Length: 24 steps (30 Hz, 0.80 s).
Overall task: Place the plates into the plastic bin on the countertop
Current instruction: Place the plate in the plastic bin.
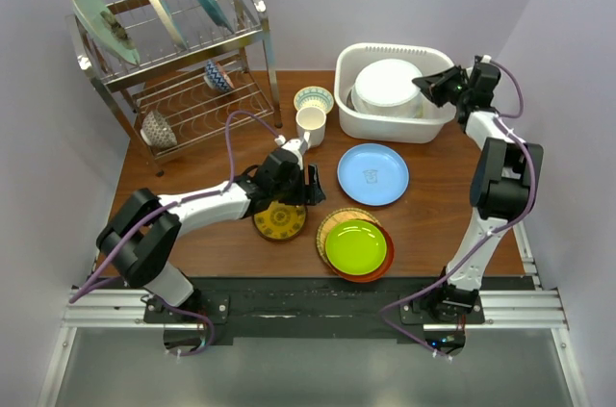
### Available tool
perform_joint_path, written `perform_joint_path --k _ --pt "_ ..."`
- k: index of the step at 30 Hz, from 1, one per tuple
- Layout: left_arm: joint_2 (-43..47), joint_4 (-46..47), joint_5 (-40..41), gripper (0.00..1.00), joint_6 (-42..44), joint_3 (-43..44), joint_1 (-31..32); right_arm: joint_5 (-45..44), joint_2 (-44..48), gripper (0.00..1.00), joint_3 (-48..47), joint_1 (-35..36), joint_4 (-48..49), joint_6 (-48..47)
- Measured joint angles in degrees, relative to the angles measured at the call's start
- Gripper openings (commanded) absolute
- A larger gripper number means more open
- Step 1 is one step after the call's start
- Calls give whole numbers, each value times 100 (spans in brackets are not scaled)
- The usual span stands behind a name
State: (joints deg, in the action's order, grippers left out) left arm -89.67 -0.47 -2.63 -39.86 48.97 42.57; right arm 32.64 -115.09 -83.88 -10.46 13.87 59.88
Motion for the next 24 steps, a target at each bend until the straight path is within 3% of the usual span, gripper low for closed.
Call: perform_joint_path --k 24 --pt "98 122 -125 72 0 -199 26 -581 -573 1 -750 297 -728 -428"
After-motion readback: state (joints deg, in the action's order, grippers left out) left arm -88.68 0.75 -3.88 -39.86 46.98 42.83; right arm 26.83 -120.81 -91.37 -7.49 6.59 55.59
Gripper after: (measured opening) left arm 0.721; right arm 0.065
